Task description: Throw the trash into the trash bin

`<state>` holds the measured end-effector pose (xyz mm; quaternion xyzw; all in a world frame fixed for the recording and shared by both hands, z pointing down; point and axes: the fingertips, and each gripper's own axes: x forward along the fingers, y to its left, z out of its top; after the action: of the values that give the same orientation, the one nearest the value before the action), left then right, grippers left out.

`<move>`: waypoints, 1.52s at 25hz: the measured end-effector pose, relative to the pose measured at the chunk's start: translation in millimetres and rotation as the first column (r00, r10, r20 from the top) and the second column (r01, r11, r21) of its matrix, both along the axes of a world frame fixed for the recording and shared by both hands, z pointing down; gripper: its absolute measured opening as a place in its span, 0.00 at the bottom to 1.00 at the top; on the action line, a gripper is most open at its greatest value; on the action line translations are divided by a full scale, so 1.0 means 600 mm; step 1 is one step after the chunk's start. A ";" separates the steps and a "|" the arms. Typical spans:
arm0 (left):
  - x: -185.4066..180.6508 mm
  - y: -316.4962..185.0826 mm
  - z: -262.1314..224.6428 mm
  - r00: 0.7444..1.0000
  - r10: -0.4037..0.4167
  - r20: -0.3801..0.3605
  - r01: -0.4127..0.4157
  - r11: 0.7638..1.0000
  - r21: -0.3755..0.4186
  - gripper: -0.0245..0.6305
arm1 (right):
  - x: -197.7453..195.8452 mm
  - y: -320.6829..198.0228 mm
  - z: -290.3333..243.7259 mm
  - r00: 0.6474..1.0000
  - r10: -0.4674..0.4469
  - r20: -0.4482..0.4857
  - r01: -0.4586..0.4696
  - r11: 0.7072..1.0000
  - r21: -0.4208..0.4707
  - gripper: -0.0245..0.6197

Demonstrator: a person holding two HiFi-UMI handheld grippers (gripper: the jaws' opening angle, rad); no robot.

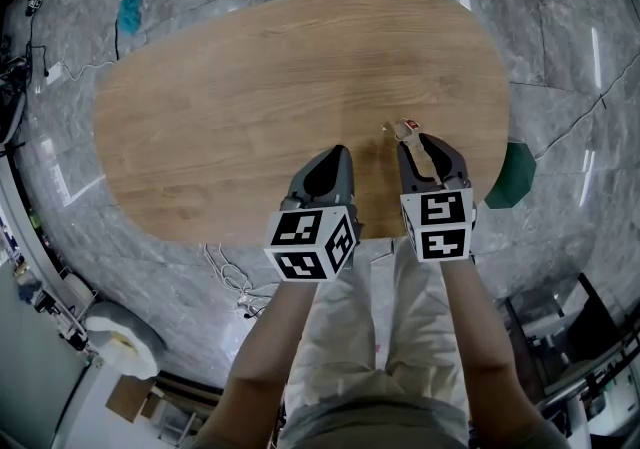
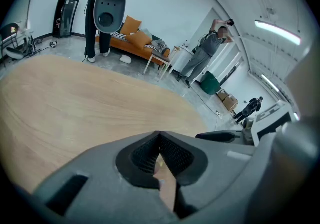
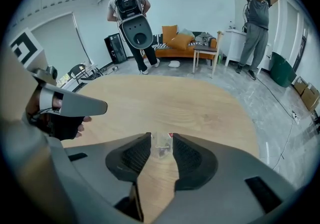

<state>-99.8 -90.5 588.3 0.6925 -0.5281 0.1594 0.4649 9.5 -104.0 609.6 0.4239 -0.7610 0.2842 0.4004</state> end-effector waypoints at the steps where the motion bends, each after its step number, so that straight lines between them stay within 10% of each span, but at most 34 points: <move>1: -0.001 0.000 0.001 1.000 0.000 0.000 0.000 1.000 0.000 0.04 | -0.002 0.001 0.004 1.000 -0.002 0.000 0.002 1.000 -0.007 0.23; 38: 0.000 0.009 0.028 1.000 0.022 0.003 -0.022 1.000 -0.011 0.04 | 0.006 -0.014 0.083 0.993 -0.032 -0.114 0.027 0.999 -0.043 0.25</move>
<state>-99.8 -84.9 605.1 0.6956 -0.5203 0.1682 0.4660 12.8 -112.2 659.6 0.4198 -0.7370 0.2689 0.4564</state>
